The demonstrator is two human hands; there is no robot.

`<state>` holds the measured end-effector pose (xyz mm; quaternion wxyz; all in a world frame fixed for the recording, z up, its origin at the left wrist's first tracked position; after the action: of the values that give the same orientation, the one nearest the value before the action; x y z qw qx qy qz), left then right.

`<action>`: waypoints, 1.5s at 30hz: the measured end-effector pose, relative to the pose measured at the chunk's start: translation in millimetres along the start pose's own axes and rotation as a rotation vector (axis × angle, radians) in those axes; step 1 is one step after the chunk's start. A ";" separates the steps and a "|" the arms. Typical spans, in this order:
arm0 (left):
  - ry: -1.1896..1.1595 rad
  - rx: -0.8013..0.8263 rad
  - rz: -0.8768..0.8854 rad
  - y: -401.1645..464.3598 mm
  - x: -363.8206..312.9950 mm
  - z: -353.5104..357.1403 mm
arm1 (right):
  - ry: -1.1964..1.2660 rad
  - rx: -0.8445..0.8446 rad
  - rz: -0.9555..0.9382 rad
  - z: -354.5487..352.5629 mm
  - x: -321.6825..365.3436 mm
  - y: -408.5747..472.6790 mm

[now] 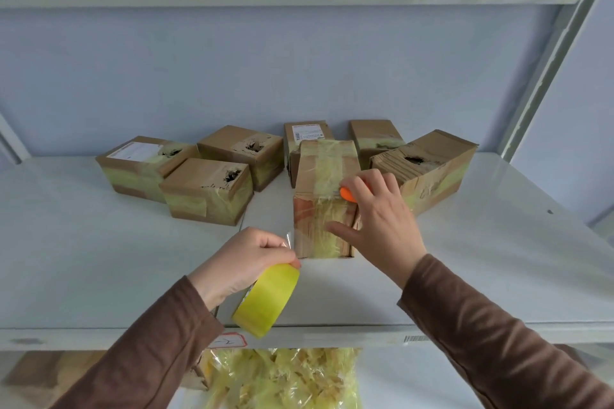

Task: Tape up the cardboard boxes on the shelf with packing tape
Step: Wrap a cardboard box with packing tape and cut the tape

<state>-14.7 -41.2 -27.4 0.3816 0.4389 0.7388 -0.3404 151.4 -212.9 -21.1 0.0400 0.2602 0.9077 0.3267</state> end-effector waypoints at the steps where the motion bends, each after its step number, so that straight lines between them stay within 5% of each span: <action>1: -0.012 -0.009 0.005 -1.5 1.5 -1.3 | 0.014 -0.019 0.035 -1.2 2.3 3.1; 5: -0.069 -0.021 0.049 -7.2 4.0 -2.4 | -0.115 -0.135 0.105 2.6 17.9 8.0; 11: -0.110 -0.064 0.067 -17.3 12.8 -8.1 | -0.196 -0.084 0.083 6.0 23.9 -6.9; 16: -0.089 -0.176 0.205 -33.1 12.1 -22.7 | 0.339 -0.282 -0.037 -20.3 55.7 -1.0; 19: -0.012 -0.219 0.327 -48.0 8.4 -39.2 | 0.697 -0.064 -0.021 -21.8 90.2 2.9; 24: 0.160 -0.199 0.374 -68.0 13.8 -68.0 | 0.941 0.350 0.009 6.8 126.9 10.4; 29: 0.453 -0.300 0.308 -67.1 44.8 -93.8 | 1.114 0.344 0.080 50.7 165.0 11.0; 35: 0.798 -0.275 0.236 -59.9 85.0 -123.1 | 1.369 0.451 0.471 106.4 206.9 -1.4; 38: 0.724 -0.260 0.127 -56.6 101.3 -127.7 | 1.162 0.497 0.509 121.6 219.3 -2.0; 42: 0.663 -0.159 0.019 -49.8 110.7 -118.9 | 0.544 0.469 0.175 111.5 209.9 3.3; 45: 0.802 -0.317 0.109 -43.5 99.6 -113.5 | 0.465 0.285 -0.011 77.1 187.1 1.4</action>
<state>-116.5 76.0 -51.9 0.1443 0.5107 0.8475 -0.0049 9.6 -74.6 -62.4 -0.2047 0.1763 0.9307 0.2465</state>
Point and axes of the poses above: each hand's wrist, its own y-axis towards the middle knuckle, its own z-axis out of the palm, x = y × z, the point moved 1 cm from there along y, towards the middle knuckle, and after that the axes turned 3 degrees about -y, right-handed, at the moved point
